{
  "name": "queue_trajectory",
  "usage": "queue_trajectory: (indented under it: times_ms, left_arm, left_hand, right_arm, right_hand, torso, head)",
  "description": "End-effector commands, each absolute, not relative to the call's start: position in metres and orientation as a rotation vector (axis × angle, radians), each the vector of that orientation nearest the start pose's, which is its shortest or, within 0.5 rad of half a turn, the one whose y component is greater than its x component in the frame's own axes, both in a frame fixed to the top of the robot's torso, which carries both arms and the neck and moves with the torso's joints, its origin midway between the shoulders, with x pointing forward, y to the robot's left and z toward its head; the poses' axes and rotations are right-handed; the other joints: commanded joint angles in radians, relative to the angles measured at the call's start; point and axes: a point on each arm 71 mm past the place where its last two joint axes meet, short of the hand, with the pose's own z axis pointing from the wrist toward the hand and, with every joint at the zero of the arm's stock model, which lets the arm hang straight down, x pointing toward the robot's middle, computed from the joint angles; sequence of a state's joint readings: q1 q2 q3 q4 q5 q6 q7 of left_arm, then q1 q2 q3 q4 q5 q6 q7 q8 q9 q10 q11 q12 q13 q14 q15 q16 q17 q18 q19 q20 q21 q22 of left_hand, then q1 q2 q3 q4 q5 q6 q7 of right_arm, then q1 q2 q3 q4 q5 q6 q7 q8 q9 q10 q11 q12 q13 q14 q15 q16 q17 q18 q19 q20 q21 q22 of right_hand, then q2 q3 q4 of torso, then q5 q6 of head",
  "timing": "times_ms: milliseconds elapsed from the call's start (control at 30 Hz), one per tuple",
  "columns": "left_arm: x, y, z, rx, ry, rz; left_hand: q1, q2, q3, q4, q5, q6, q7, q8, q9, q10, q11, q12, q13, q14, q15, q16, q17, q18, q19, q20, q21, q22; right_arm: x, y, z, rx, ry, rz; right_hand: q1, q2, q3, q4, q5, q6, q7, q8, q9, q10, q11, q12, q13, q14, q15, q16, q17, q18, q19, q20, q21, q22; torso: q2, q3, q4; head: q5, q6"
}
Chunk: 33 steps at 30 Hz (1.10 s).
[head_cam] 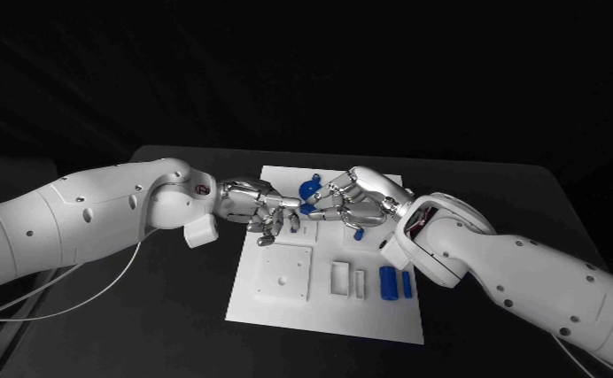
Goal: Assemble the parts on the task board
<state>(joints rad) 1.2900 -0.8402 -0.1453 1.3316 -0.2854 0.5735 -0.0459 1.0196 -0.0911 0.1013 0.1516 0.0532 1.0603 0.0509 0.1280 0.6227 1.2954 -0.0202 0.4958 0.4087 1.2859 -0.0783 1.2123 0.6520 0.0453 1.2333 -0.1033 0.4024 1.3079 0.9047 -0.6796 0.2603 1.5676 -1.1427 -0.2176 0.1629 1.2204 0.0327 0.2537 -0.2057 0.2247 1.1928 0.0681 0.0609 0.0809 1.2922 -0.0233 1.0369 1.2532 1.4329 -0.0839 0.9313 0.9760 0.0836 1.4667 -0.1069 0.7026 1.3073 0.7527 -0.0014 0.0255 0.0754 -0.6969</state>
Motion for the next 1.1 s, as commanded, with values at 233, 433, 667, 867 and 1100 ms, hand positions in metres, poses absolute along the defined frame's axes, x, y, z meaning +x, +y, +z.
queue_trajectory:
  times_ms: [233, 433, 667, 867, 1100]
  left_arm:
    - [0.491, 0.231, -0.205, -0.683, 2.260, -1.523]
    - [0.492, 0.228, -0.203, -0.662, 2.207, -1.491]
    - [0.491, 0.223, -0.202, -0.600, 2.184, -1.449]
    - [0.491, 0.220, -0.202, -0.563, 2.181, -1.425]
    - [0.491, 0.218, -0.203, -0.530, 2.186, -1.404]
  left_hand:
    - [0.001, 0.031, -0.029, -0.052, 0.137, -0.106, 0.003, 0.164, 0.062, -0.051, 0.004, 0.072, 0.002, -0.009, 0.007, 0.017, 0.003, 0.000, -0.004, 0.011, 0.004, 0.018]
    - [0.003, 0.052, -0.043, -0.077, 0.207, -0.149, 0.002, 0.251, 0.088, -0.085, 0.006, 0.121, 0.009, -0.007, 0.006, 0.031, 0.012, 0.002, -0.004, 0.012, 0.012, 0.019]
    - [0.011, 0.084, -0.053, -0.107, 0.296, -0.185, -0.005, 0.329, 0.132, -0.122, 0.005, 0.166, 0.015, -0.008, 0.004, 0.037, 0.010, 0.001, -0.006, 0.011, 0.020, 0.018]
    - [0.009, 0.094, -0.056, -0.103, 0.295, -0.189, -0.006, 0.342, 0.130, -0.129, 0.005, 0.178, 0.007, -0.006, 0.003, 0.041, 0.012, 0.000, -0.007, 0.009, 0.023, 0.018]
    - [0.008, 0.097, -0.056, -0.095, 0.289, -0.185, -0.005, 0.336, 0.116, -0.128, 0.007, 0.169, -0.007, -0.008, 0.005, 0.041, 0.008, 0.001, -0.008, 0.011, 0.024, 0.018]
  right_arm:
    - [0.455, -0.119, -0.204, 0.129, 1.648, 1.311]
    - [0.457, -0.122, -0.205, 0.155, 1.647, 1.304]
    - [0.458, -0.121, -0.205, 0.176, 1.639, 1.301]
    - [0.458, -0.121, -0.205, 0.193, 1.638, 1.308]
    - [0.458, -0.119, -0.204, 0.202, 1.635, 1.316]
  right_hand:
    - [0.009, -0.003, -0.007, 0.000, 0.005, 0.014, -0.010, 0.003, 0.020, 0.001, -0.007, 0.003, 0.000, 0.003, -0.008, 0.002, 0.005, -0.010, 0.055, -0.007, 0.005, 0.078]
    - [0.008, -0.003, -0.007, 0.000, 0.006, 0.014, -0.010, 0.003, 0.020, 0.001, -0.007, 0.002, 0.000, 0.003, -0.008, 0.002, 0.006, -0.009, 0.055, -0.007, 0.006, 0.078]
    - [0.007, -0.007, -0.009, 0.000, 0.009, 0.014, -0.010, 0.003, 0.019, 0.001, -0.007, 0.002, -0.001, 0.004, -0.009, 0.000, 0.006, -0.009, 0.055, -0.007, 0.005, 0.078]
    - [0.007, -0.008, -0.009, 0.000, 0.013, 0.014, -0.010, 0.003, 0.019, 0.001, -0.007, 0.002, -0.001, 0.004, -0.009, 0.001, 0.007, -0.009, 0.055, -0.007, 0.006, 0.077]
    - [0.007, -0.008, -0.009, 0.000, 0.015, 0.014, -0.010, 0.003, 0.018, 0.001, -0.007, 0.002, 0.000, 0.004, -0.009, 0.000, 0.007, -0.008, 0.055, -0.007, 0.005, 0.077]
  torso:
    - [0.000, -0.0001, -0.0002]
    - [0.000, 0.0003, 0.0003]
    - [0.000, -0.0003, -0.0002]
    - [0.000, -0.0001, 0.0002]
    - [0.000, 0.0004, 0.0000]
  head:
    - [-0.001, 0.005]
    - [-0.001, 0.006]
    - [-0.001, 0.007]
    - [-0.004, 0.006]
    - [-0.003, 0.008]
